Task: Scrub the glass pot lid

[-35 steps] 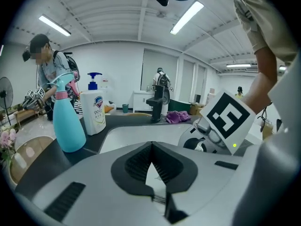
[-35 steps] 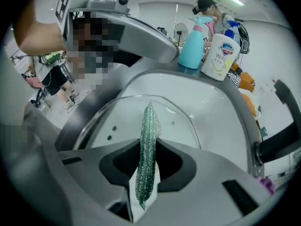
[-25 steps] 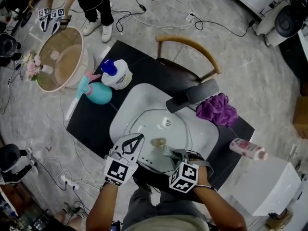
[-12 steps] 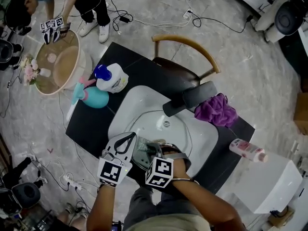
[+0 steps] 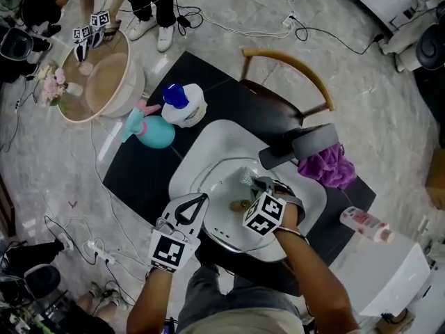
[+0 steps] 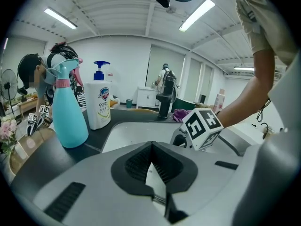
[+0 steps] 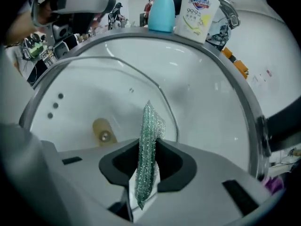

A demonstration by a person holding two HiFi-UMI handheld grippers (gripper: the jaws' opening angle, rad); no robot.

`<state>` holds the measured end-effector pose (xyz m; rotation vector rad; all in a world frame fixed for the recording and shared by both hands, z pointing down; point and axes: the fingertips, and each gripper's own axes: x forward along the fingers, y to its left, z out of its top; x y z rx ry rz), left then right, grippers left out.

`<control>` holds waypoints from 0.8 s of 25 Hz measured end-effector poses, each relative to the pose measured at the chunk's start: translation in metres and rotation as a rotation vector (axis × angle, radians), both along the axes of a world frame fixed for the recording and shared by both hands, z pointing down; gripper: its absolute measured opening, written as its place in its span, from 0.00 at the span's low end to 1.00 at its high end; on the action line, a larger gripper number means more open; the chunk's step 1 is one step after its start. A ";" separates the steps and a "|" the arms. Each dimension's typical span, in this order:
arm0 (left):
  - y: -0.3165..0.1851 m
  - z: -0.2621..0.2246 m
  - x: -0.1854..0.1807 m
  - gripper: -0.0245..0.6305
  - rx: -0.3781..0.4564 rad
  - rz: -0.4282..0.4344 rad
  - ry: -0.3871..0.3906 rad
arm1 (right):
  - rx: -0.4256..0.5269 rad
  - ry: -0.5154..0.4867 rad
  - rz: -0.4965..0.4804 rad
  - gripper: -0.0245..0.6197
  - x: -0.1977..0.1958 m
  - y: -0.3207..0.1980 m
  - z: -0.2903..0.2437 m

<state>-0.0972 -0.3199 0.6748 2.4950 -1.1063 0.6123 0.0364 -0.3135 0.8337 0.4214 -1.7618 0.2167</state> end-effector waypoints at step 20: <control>0.008 -0.013 -0.010 0.06 0.019 0.018 -0.011 | -0.101 -0.220 -0.119 0.18 -0.092 0.094 -0.075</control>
